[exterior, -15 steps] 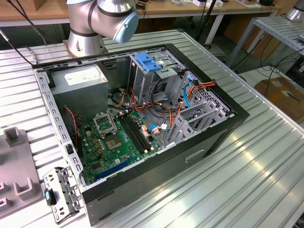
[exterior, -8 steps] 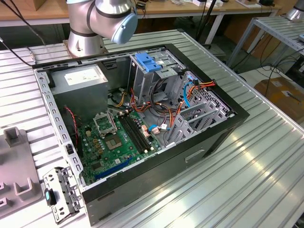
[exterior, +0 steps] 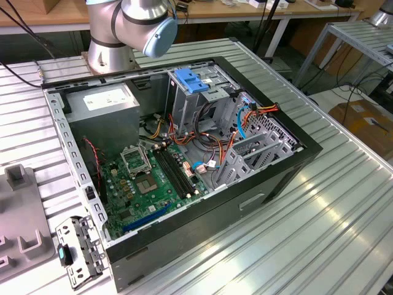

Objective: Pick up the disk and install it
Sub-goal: 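Reach for the disk, then pick up the disk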

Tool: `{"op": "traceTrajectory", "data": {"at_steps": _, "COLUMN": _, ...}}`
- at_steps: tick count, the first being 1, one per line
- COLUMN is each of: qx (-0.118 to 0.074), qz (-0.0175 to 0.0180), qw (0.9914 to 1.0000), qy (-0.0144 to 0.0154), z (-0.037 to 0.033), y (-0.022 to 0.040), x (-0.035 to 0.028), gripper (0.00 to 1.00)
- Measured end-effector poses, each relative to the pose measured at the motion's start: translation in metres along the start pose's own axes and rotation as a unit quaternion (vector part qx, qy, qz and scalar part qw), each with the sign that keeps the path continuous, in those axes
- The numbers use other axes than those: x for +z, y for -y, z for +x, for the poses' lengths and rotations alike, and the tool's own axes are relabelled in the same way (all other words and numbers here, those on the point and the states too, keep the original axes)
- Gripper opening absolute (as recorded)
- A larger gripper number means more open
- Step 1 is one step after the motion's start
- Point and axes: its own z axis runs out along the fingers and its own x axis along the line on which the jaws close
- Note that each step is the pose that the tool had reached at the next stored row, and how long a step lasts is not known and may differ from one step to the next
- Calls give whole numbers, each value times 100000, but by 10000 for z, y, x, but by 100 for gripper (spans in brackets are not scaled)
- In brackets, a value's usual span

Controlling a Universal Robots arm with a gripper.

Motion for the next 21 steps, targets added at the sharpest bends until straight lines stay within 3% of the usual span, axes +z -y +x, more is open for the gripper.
{"op": "traceTrajectory", "data": {"at_steps": 14, "qx": -80, "qz": 1, "qw": 100000, "qy": -5, "z": 2, "y": 0, "x": 1, "gripper": 11}}
{"op": "traceTrajectory", "data": {"at_steps": 16, "qx": -2093, "qz": 104, "qw": 99978, "qy": -69, "z": 1, "y": 0, "x": 4, "gripper": 11}}
{"op": "traceTrajectory", "data": {"at_steps": 17, "qx": -3016, "qz": 158, "qw": 99954, "qy": -109, "z": 0, "y": 0, "x": 4, "gripper": 11}}
{"op": "traceTrajectory", "data": {"at_steps": 18, "qx": -4923, "qz": 264, "qw": 99878, "qy": -183, "z": 0, "y": 0, "x": 5, "gripper": 11}}
{"op": "traceTrajectory", "data": {"at_steps": 21, "qx": -9532, "qz": 508, "qw": 99543, "qy": -326, "z": 0, "y": 1, "x": 15, "gripper": 11}}
